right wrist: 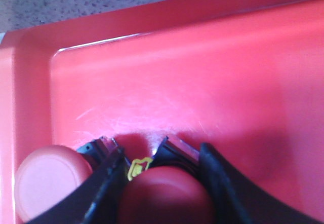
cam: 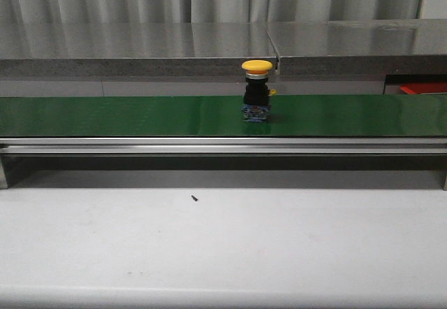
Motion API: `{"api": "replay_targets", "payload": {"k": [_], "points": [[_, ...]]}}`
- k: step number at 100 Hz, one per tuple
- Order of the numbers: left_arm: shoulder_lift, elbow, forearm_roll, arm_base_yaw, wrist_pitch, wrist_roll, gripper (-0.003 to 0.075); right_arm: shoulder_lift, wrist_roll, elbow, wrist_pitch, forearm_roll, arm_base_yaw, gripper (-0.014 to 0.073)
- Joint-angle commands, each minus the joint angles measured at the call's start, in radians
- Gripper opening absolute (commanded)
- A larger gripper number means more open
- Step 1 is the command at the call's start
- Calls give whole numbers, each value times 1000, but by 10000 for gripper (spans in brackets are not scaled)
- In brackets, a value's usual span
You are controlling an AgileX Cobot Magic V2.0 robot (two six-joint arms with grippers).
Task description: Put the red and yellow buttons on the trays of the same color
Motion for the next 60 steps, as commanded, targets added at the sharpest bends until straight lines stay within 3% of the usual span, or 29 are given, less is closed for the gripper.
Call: {"api": "replay_targets", "payload": {"k": [1, 12, 41, 60], "points": [[8, -29, -21, -9, -66, 3, -19, -76, -13, -36, -66, 23, -1, 125], [8, -29, -21, -9, -66, 3, -19, -76, -13, -36, -71, 23, -2, 166], [8, -29, -21, -9, -66, 3, -19, -76, -14, -36, -86, 23, -2, 463], [8, -29, -21, -9, -66, 3, -19, -84, -14, -36, -122, 23, -3, 494]]}}
